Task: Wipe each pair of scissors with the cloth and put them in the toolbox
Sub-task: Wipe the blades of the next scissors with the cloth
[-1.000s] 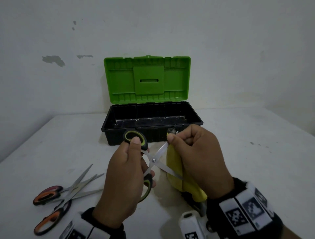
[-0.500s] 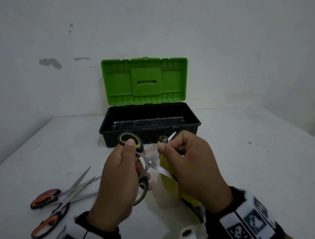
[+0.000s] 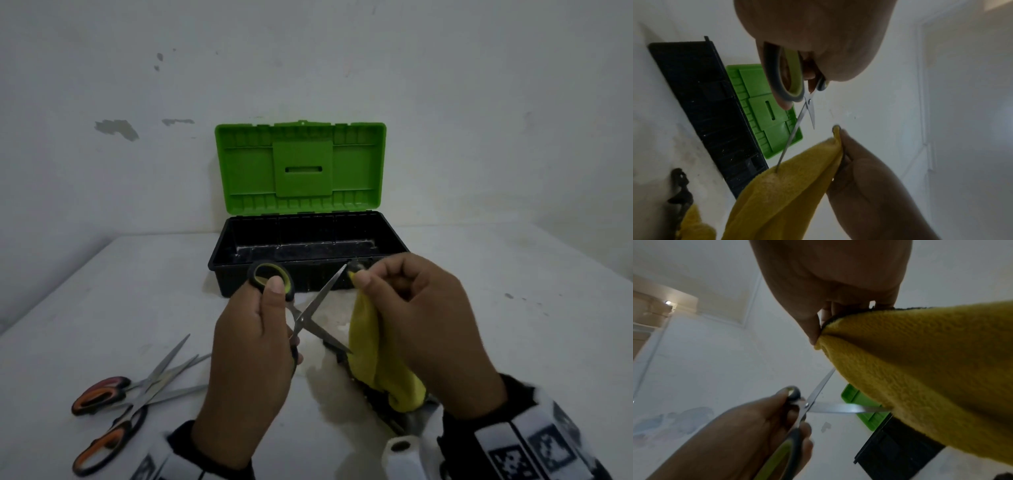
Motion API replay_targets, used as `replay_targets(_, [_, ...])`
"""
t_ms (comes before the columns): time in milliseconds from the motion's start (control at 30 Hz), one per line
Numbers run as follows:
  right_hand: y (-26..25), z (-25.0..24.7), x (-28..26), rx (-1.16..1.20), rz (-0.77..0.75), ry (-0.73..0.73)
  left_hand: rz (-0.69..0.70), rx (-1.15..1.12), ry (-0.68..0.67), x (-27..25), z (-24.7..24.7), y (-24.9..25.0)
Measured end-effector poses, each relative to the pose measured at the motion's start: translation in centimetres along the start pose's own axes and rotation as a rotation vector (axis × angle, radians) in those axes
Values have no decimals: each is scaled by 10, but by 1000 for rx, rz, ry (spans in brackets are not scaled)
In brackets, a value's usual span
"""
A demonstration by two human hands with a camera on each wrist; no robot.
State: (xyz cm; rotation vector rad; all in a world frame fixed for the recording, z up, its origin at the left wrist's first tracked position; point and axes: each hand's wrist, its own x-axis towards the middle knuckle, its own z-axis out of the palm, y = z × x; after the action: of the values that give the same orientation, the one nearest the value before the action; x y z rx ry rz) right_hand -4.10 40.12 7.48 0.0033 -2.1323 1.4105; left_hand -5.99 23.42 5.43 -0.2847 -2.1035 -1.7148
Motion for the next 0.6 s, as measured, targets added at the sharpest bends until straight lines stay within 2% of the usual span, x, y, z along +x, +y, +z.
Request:
replay_targets(200, [-3, 30, -16, -16, -31, -161, 340, 230, 29, -5, 7, -5])
replay_targets(267, [-3, 36, -17, -44, -34, -143, 426, 279, 31, -6, 6, -3])
replay_targets(400, [-2, 37, -7, -89, -25, -58, 515, 337, 22, -8, 5, -2])
replay_targets(600, [-9, 38, -19, -71, -67, -104, 547, 390, 59, -8, 3, -7])
